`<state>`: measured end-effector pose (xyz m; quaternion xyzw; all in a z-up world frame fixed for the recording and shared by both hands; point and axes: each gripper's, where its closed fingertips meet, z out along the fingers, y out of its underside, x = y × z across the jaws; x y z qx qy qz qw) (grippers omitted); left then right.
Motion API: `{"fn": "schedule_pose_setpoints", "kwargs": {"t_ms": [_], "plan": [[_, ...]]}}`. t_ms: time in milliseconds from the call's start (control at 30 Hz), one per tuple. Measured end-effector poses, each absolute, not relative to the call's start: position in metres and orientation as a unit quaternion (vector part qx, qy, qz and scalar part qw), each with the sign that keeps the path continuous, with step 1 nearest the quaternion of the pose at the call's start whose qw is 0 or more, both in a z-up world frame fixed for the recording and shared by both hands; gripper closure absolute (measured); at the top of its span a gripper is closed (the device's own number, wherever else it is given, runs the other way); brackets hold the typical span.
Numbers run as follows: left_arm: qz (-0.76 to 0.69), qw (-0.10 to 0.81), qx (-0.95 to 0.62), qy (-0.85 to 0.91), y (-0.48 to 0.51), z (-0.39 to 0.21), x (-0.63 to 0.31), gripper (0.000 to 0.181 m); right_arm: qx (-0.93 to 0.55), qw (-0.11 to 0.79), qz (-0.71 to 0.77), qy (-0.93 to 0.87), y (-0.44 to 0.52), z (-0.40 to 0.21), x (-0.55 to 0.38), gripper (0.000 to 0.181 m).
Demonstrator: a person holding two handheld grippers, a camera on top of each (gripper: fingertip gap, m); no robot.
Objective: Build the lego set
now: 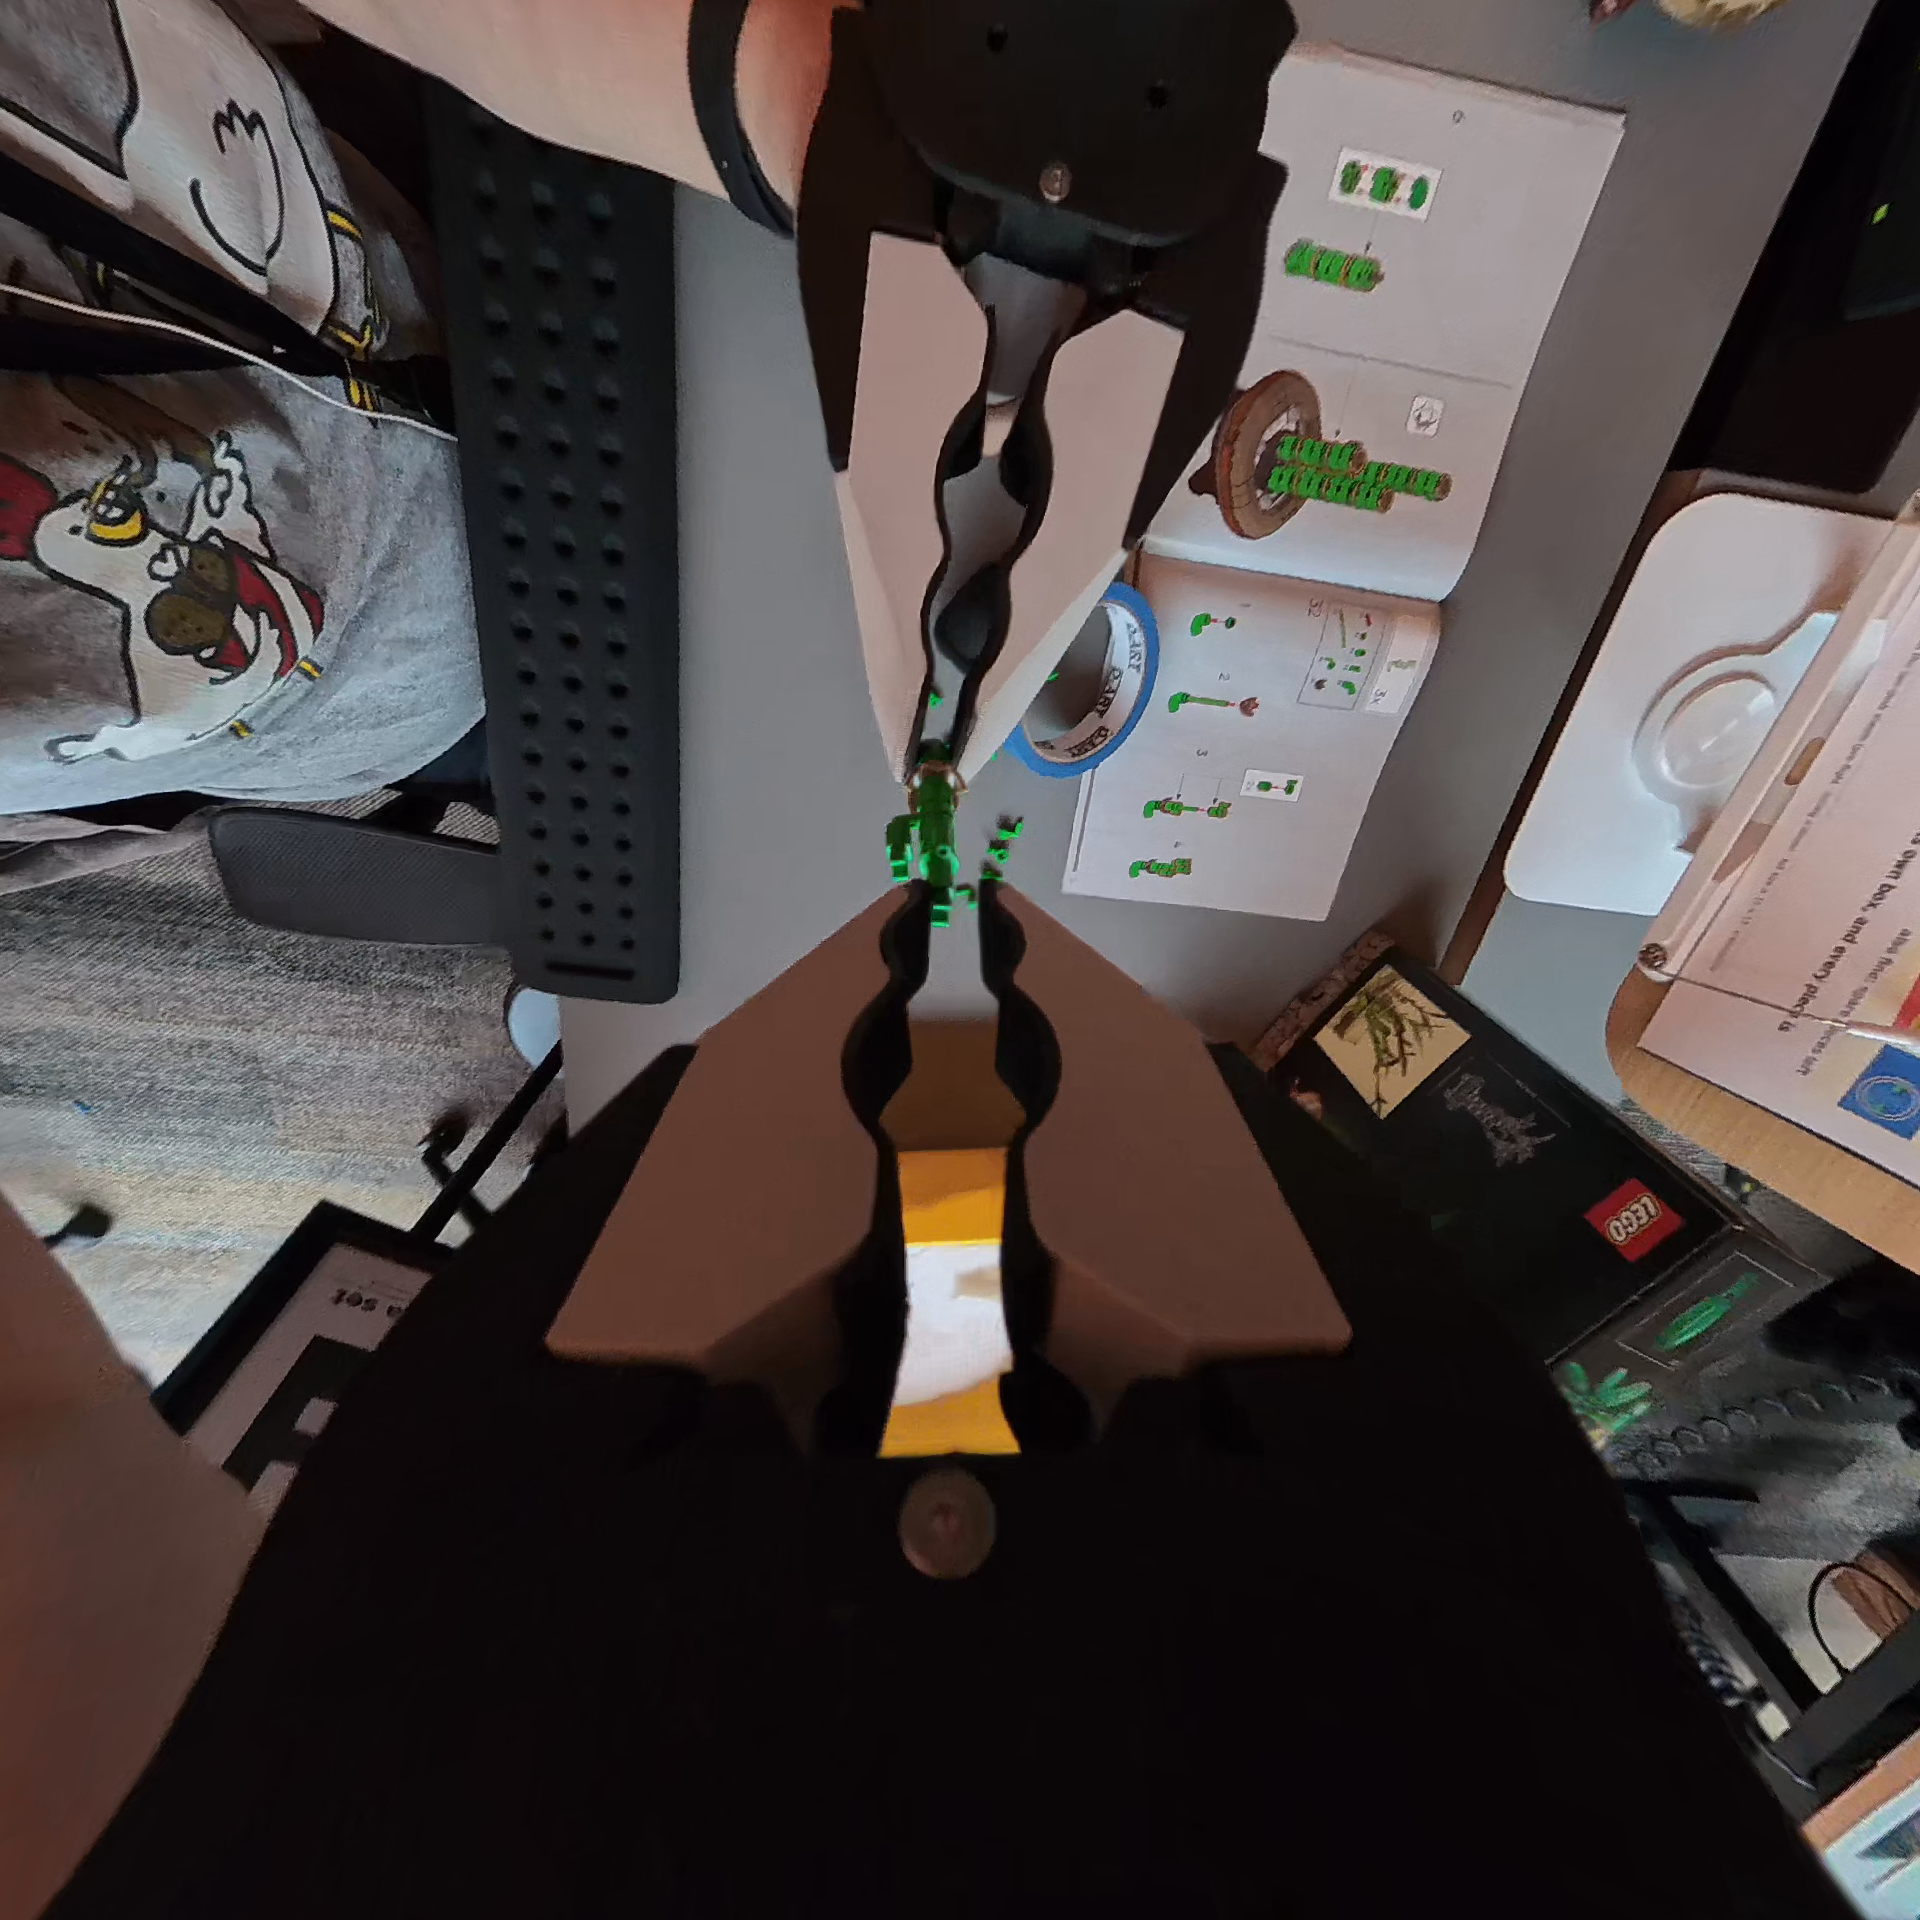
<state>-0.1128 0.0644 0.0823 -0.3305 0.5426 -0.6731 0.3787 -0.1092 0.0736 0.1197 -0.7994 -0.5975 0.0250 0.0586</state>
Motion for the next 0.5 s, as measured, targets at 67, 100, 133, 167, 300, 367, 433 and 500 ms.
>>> {"fn": "schedule_pose_setpoints", "kwargs": {"t_ms": [67, 100, 133, 167, 300, 367, 433, 500], "plan": [[-0.678, 0.379, -0.331, 0.536, 0.069, 0.084, -0.116, 0.177, -0.794, 0.093, 0.013, -0.601, 0.08, 0.129, -0.112, 0.16], [-0.677, 0.381, -0.332, 0.535, 0.071, 0.085, -0.118, 0.177, -0.788, 0.114, 0.013, -0.604, 0.082, 0.135, -0.116, 0.157], [-0.681, 0.38, -0.332, 0.531, 0.073, 0.086, -0.12, 0.177, -0.782, 0.144, 0.012, -0.606, 0.085, 0.142, -0.119, 0.156], [-0.69, 0.377, -0.328, 0.523, 0.075, 0.089, -0.122, 0.177, -0.772, 0.177, 0.011, -0.611, 0.087, 0.15, -0.123, 0.154], [-0.726, 0.357, -0.314, 0.497, 0.076, 0.102, -0.133, 0.177, -0.704, 0.392, 0.053, -0.589, 0.093, 0.187, -0.139, 0.141], [-0.752, 0.343, -0.304, 0.473, 0.077, 0.111, -0.139, 0.177, -0.639, 0.528, 0.098, -0.551, 0.086, 0.205, -0.145, 0.121], [-0.774, 0.324, -0.303, 0.452, 0.079, 0.118, -0.143, 0.177, -0.554, 0.652, 0.099, -0.508, 0.074, 0.213, -0.141, 0.11], [-0.792, 0.3, -0.304, 0.437, 0.079, 0.122, -0.146, 0.177, -0.488, 0.721, 0.011, -0.493, 0.067, 0.198, -0.133, 0.108]]}}
